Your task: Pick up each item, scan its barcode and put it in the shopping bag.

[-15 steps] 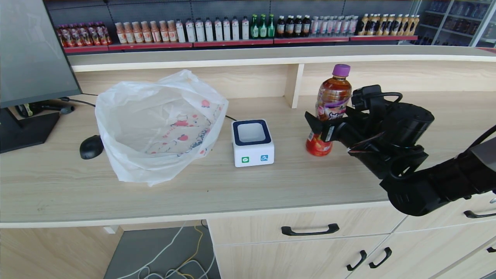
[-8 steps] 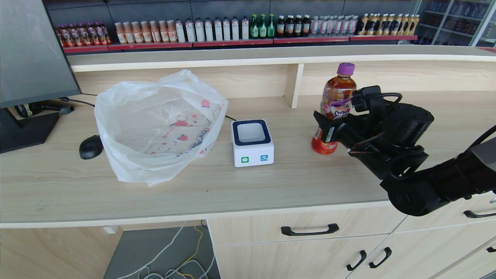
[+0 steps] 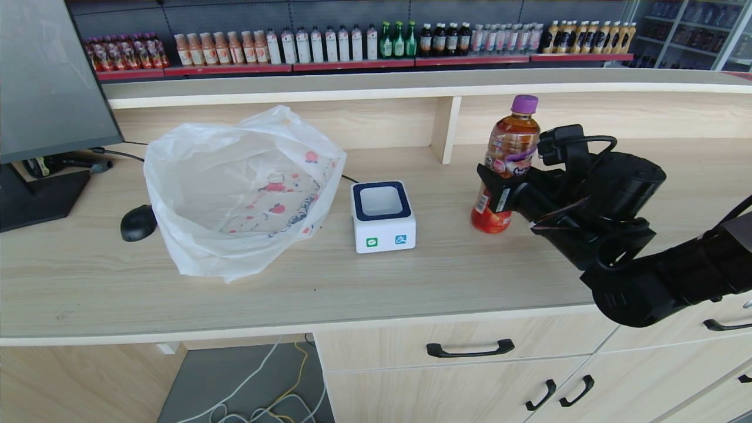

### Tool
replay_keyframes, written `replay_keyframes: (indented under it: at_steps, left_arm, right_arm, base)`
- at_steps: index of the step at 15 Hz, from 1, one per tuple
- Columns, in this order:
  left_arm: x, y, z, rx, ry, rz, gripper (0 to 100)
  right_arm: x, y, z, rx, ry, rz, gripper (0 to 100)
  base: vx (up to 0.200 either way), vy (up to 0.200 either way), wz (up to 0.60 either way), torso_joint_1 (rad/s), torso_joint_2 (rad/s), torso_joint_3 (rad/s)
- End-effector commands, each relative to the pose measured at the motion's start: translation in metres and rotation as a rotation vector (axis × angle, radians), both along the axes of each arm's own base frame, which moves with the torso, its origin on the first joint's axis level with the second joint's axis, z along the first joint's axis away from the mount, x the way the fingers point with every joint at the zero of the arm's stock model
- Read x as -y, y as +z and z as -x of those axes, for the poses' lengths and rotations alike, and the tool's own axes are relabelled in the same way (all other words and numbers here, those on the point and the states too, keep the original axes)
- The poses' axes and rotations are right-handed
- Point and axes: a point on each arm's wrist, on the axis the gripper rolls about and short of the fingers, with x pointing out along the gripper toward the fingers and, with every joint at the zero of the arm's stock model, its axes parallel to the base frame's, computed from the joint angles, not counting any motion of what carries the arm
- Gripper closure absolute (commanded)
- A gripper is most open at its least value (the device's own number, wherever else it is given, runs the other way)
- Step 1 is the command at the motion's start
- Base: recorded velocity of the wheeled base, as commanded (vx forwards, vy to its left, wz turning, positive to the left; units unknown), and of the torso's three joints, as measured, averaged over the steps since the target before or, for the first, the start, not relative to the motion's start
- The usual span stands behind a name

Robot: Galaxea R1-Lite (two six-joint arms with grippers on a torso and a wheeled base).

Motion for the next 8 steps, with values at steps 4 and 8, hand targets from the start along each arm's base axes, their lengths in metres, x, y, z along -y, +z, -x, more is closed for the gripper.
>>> replay_keyframes:
  at_steps: [4, 8]
  left_arm:
    - [0.000, 0.000, 0.000, 0.000, -0.002, 0.000, 0]
    - [0.000, 0.000, 0.000, 0.000, 0.000, 0.000, 0]
  right_arm:
    - [0.002, 0.011, 0.007, 0.029, 0.001, -0.012, 100]
    - [0.004, 0.018, 0.017, 0.042, 0.007, -0.016, 100]
  base:
    - [0.000, 0.000, 0.00, 0.000, 0.00, 0.000]
    - [0.000, 0.000, 0.00, 0.000, 0.00, 0.000]
